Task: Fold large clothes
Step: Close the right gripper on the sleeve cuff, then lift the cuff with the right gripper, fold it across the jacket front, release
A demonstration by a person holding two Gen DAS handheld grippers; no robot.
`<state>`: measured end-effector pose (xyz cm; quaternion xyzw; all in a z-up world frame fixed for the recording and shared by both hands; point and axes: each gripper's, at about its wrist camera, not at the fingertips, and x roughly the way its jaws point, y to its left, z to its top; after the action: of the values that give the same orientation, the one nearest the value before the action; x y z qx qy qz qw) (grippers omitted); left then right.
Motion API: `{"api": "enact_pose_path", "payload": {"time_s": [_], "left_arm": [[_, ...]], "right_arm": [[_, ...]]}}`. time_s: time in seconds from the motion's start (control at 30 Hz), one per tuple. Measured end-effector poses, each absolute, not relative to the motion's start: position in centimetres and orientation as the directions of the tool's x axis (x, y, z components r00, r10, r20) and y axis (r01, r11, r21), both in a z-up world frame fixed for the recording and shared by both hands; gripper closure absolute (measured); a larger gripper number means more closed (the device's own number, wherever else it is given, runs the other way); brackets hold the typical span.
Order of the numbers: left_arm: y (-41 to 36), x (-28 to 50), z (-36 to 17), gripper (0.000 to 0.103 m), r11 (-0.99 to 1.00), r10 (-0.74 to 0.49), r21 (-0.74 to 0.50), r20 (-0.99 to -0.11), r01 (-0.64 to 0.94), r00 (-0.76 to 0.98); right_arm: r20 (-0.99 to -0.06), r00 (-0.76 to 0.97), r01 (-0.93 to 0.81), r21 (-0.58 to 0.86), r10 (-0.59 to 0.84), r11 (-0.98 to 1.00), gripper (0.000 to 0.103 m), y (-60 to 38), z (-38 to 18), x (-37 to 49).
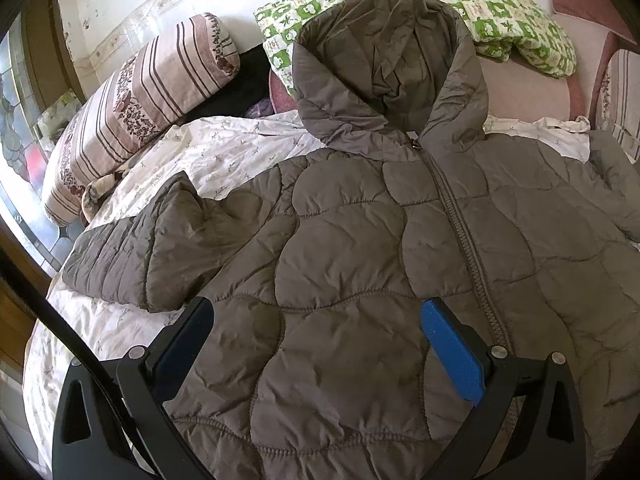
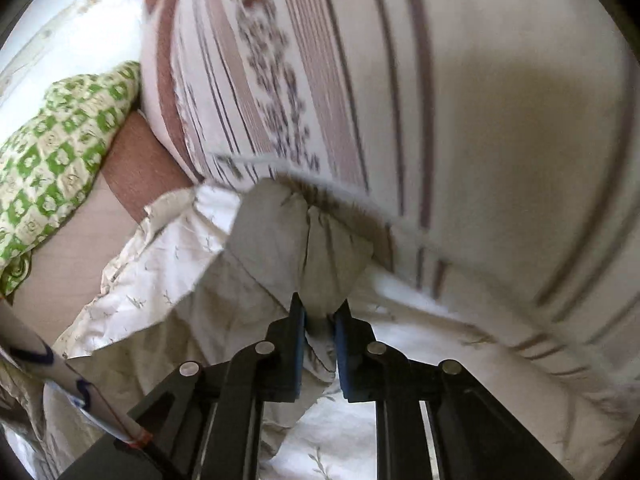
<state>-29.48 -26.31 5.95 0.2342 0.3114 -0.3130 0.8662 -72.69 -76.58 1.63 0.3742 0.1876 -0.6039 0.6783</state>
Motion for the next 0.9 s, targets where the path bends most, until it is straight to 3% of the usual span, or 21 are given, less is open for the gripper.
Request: {"api": "enact_pose_path", "payload": {"time_s": [0.3,0.43,0.7,0.9], "left_arm": [[-25.8,-30.0,6.9,0.000,0.695,-0.419,0.188,-0.678,0.694,0.604],[-25.4,-30.1,7.5,0.000,0.700,-0.430,0.174,-0.672,0.693,0.603],[-23.7,-29.8,9.3,0.000,0.722,-0.455,0.128,-0.652,0.680,0.606],[-22.2,-28.8,10.7,0.000,0.750,-0.463,0.085,-0.641,0.656,0.613]], "right_arm": [[-0.571,0.240,0.947,0.314,-0.785,0.060,0.089,-71.2,8.2,-79.4],[-0.517,0.288,0.936,0.329,-0.806,0.123,0.090,-71.4,8.7,-83.5],[-0.400,0.461,0.873,0.363,-0.792,0.325,0.090,-59.8,19.8,-75.4],[-0.359,0.607,0.791,0.351,-0.709,0.500,0.090,-51.9,24.8,-67.6]]}}
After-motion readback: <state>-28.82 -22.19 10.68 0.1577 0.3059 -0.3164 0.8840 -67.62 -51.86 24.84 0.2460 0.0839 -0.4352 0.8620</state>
